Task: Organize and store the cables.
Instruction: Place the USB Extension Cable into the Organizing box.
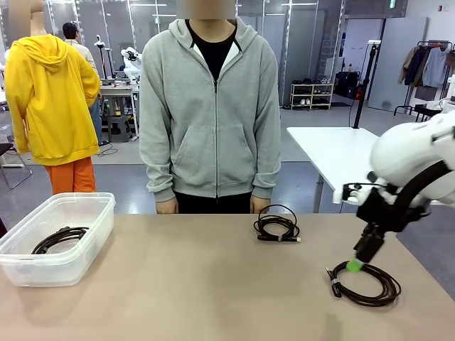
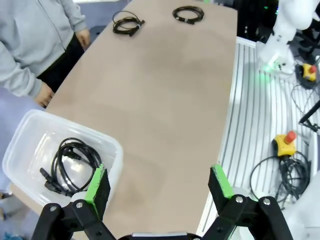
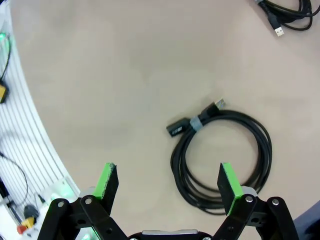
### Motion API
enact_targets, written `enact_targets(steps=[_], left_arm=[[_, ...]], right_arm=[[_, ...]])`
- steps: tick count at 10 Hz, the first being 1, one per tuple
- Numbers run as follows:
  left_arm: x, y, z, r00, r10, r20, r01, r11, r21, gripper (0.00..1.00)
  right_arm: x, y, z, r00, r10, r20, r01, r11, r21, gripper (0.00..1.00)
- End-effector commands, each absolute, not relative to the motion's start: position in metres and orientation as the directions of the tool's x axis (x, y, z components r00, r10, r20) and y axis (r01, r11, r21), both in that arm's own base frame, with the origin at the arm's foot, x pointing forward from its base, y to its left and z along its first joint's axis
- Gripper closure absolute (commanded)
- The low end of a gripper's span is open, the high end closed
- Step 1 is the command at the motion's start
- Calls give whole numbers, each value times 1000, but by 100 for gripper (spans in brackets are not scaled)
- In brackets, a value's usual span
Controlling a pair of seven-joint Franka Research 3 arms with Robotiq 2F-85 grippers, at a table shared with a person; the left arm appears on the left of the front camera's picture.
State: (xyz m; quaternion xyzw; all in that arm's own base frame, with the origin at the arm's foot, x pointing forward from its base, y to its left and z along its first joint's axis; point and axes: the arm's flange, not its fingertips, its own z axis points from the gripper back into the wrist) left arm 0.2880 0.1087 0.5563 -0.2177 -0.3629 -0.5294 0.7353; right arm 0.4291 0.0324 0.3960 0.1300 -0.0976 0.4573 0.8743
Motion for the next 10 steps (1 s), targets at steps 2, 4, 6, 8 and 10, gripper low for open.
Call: enact_targets(steps=[2, 4, 6, 8, 10], left_arm=[[267, 103, 552, 117, -603, 789, 953, 291, 82, 0], [280, 108, 554, 174, -610, 773, 936, 346, 62, 0], [280, 108, 554, 174, -610, 773, 936, 346, 62, 0], [280, 108, 554, 174, -610, 773, 936, 346, 62, 0], [280, 108, 554, 174, -610, 773, 936, 346, 62, 0]], right_arm=[[440, 62, 374, 658, 725, 202, -748, 661, 63, 0], [435, 48, 388, 604, 750, 268, -794, 596, 120, 0], [435, 48, 388, 604, 750, 268, -794, 596, 120, 0], [436, 49, 386, 623, 739, 255, -778, 618, 110, 0], [458, 56, 351, 764, 626, 156, -645, 748, 157, 0]])
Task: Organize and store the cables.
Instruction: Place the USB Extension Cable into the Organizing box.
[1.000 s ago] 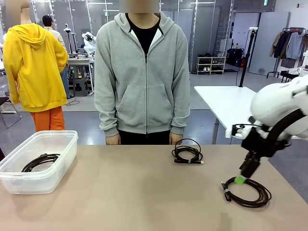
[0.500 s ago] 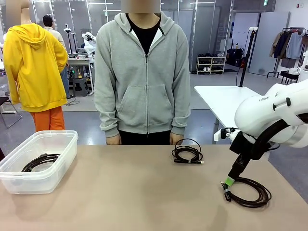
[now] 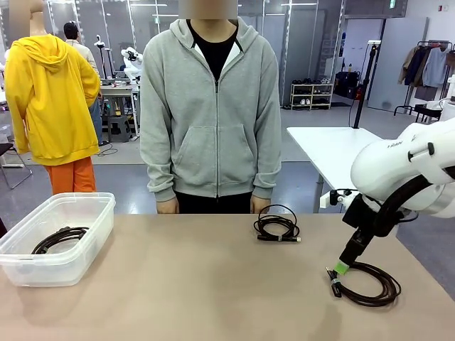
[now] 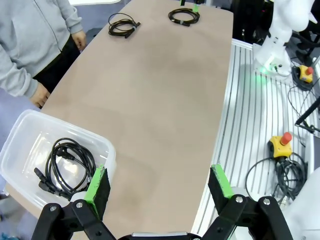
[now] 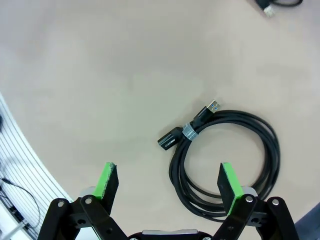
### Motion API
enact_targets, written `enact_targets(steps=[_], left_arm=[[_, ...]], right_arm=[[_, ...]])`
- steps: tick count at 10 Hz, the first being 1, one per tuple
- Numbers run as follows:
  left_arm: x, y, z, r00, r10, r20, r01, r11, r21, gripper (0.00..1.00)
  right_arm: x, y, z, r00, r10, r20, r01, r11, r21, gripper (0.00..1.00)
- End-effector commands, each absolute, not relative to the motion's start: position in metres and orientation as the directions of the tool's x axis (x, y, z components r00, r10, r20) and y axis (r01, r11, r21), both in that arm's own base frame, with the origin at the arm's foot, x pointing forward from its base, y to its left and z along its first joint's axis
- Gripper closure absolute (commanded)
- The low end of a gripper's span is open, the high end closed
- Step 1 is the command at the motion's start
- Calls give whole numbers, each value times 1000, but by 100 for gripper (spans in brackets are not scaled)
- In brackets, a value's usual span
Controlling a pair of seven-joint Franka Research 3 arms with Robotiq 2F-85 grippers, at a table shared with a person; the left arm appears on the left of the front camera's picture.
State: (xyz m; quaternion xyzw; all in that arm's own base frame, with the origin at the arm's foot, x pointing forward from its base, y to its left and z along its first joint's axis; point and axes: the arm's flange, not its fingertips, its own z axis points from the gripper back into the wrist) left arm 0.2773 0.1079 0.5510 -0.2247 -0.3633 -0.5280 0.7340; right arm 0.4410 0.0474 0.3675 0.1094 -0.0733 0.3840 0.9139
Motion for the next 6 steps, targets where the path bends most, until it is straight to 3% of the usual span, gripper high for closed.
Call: enact_targets(steps=[1, 6], left_arm=[[280, 108, 554, 174, -610, 773, 936, 346, 62, 0], [280, 108, 554, 174, -610, 773, 936, 346, 62, 0]], right_arm=[[468, 58, 336, 805, 579, 129, -593, 783, 188, 0], [477, 76, 296, 891, 448, 68, -453, 881, 135, 0]])
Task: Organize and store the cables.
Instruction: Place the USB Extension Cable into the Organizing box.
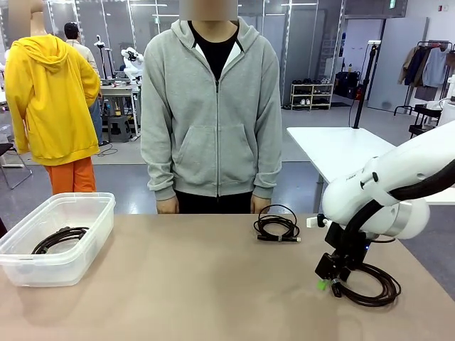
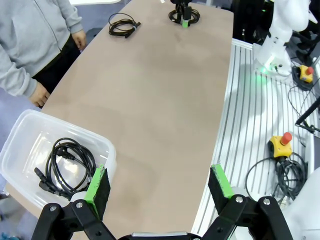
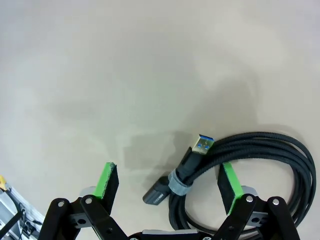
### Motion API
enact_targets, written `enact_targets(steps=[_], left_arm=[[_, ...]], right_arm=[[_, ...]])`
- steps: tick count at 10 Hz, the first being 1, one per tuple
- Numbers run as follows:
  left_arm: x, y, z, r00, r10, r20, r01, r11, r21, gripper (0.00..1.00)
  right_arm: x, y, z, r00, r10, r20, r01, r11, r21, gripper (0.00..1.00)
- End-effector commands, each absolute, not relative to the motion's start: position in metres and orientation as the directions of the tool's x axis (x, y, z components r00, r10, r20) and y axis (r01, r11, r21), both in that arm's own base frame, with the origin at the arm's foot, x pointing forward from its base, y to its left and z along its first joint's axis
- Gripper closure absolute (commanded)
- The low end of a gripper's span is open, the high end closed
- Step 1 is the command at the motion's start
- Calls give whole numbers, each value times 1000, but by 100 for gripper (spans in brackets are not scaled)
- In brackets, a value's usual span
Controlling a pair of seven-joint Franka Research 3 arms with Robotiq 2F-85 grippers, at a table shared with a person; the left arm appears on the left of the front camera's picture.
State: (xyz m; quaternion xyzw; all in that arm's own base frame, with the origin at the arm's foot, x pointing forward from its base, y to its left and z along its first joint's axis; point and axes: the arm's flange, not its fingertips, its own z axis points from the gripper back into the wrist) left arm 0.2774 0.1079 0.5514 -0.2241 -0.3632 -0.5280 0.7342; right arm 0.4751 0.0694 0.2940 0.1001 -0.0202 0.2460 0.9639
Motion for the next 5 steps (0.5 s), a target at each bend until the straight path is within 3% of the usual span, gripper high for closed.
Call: enact_targets(steps=[1, 5], left_arm=[[280, 108, 554, 174, -610, 773, 936, 346, 62, 0], [280, 108, 554, 174, -610, 773, 936, 346, 62, 0]], right_arm=[[477, 76, 294, 893, 446, 64, -451, 882, 141, 0], [475, 80, 295, 897, 439, 46, -442, 890, 116, 0]])
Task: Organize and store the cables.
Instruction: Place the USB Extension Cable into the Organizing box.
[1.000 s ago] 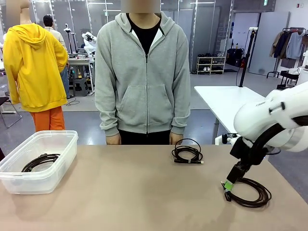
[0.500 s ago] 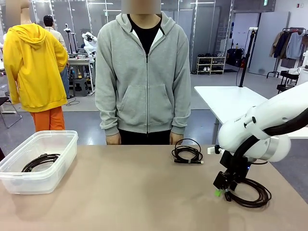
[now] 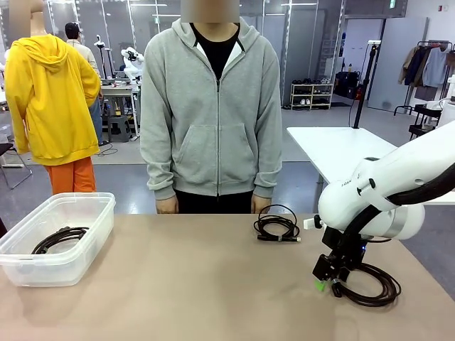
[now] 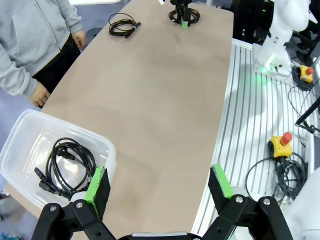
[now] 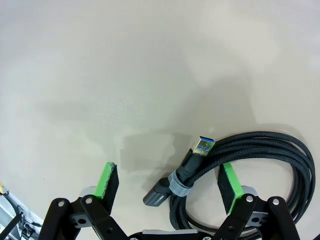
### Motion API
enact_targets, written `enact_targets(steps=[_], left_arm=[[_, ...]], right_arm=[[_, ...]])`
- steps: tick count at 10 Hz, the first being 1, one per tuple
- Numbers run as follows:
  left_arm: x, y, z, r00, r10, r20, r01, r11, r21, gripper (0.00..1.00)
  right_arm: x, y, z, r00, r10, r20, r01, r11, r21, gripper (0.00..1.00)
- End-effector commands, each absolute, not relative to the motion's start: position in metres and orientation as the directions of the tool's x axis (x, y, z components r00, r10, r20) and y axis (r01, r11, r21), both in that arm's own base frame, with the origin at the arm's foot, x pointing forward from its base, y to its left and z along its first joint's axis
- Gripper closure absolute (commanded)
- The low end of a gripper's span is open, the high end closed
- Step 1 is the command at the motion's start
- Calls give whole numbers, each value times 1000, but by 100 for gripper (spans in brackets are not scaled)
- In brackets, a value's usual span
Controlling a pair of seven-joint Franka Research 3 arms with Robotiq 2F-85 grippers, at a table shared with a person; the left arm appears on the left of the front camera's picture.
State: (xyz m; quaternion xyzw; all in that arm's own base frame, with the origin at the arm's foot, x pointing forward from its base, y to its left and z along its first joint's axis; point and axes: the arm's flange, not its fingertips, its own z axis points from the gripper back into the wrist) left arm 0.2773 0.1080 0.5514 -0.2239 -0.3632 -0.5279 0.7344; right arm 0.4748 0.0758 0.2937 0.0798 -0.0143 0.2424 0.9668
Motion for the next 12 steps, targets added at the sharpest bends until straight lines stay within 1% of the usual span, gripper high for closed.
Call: enact_targets(steps=[1, 2, 3, 4, 6, 7, 8, 12], left_arm=[[280, 108, 554, 174, -610, 773, 936, 346, 62, 0], [280, 108, 554, 174, -610, 773, 936, 346, 62, 0], [280, 108, 554, 174, -610, 773, 936, 346, 62, 0], [280, 108, 554, 174, -610, 773, 936, 346, 62, 0], [280, 108, 554, 174, -610, 773, 936, 346, 62, 0], [280, 108, 554, 174, -610, 773, 936, 346, 62, 0], [280, 108, 554, 174, -610, 773, 936, 346, 62, 0], [280, 108, 554, 174, -610, 773, 936, 346, 62, 0]], right_arm=[[475, 80, 295, 897, 440, 41, -442, 891, 105, 23], [475, 80, 294, 898, 440, 27, -440, 893, 96, 59], [475, 80, 294, 899, 437, 25, -437, 894, 94, 82], [474, 82, 295, 902, 431, 26, -432, 898, 83, 100], [471, 87, 298, 905, 426, 18, -426, 903, 60, 100], [471, 89, 299, 904, 427, 14, -428, 902, 52, 97], [471, 91, 300, 905, 426, 12, -426, 904, 40, 100], [467, 97, 316, 907, 421, 20, -420, 907, -29, 100]])
